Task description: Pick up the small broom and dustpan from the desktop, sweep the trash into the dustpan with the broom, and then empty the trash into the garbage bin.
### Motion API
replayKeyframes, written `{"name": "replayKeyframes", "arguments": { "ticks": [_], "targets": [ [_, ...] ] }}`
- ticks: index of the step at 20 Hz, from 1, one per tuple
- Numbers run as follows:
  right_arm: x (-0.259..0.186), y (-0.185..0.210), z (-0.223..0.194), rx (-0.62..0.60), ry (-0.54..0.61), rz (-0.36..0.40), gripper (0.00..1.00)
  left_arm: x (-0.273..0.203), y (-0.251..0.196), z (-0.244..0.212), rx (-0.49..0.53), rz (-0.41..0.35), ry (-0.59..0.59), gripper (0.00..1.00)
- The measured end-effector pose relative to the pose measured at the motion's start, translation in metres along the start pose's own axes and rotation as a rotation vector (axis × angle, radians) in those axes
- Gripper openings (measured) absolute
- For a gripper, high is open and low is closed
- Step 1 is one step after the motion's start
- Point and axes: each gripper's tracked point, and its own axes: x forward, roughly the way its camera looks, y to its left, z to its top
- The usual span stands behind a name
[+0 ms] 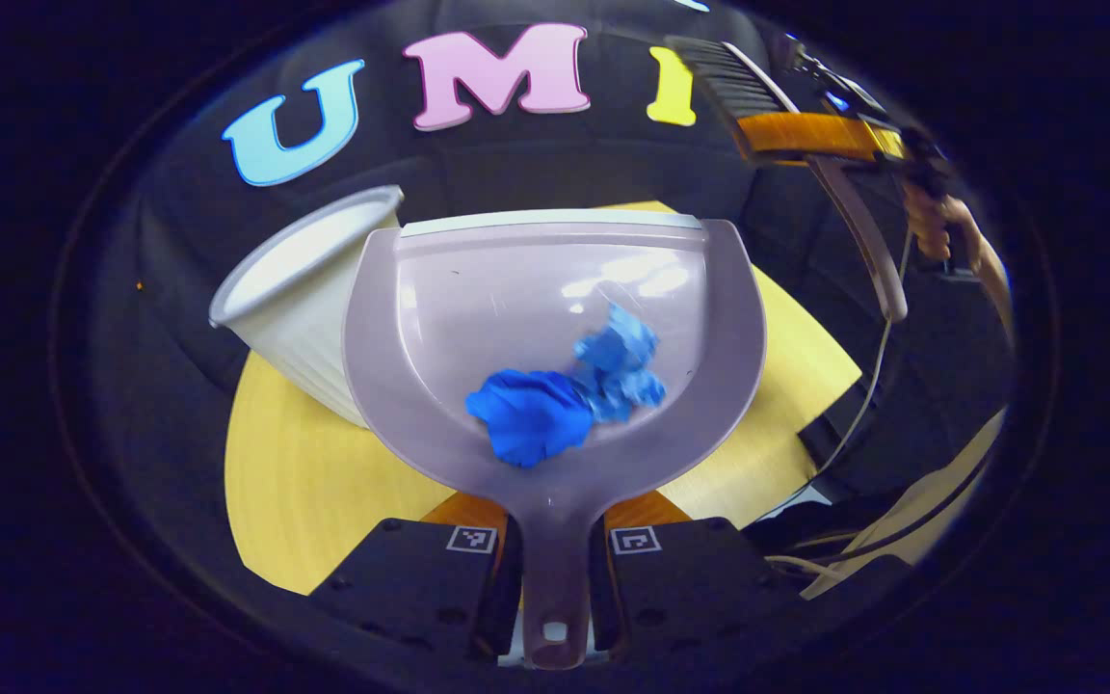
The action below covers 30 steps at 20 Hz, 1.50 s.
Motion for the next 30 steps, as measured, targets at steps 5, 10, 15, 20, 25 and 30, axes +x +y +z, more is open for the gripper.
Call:
{"name": "replayKeyframes", "arguments": {
  "ticks": [5,10,15,20,25,30],
  "targets": [
    [-0.058,-0.017,0.031,0.086,-0.163,-0.051,0.29,-0.069,0.158,0.098,0.312,0.421,-0.041,0.28],
    [-0.063,-0.022,0.017,0.112,-0.166,-0.087,0.29,-0.087,0.284,0.163,0.542,0.708,0.114,0.27],
    [-0.073,-0.034,-0.003,0.122,-0.144,-0.128,0.29,-0.082,0.31,0.166,0.789,0.785,0.254,0.26],
    [-0.083,-0.044,-0.015,0.147,-0.144,-0.141,0.29,-0.086,0.308,0.168,1.063,0.806,0.425,0.26],
    [-0.091,-0.049,-0.034,0.138,-0.115,-0.167,0.29,-0.098,0.322,0.17,1.36,0.88,0.593,0.27],
    [-0.09,-0.057,-0.043,0.104,-0.062,-0.233,0.29,-0.083,0.302,0.167,1.268,0.889,0.405,0.27]
  ]
}}
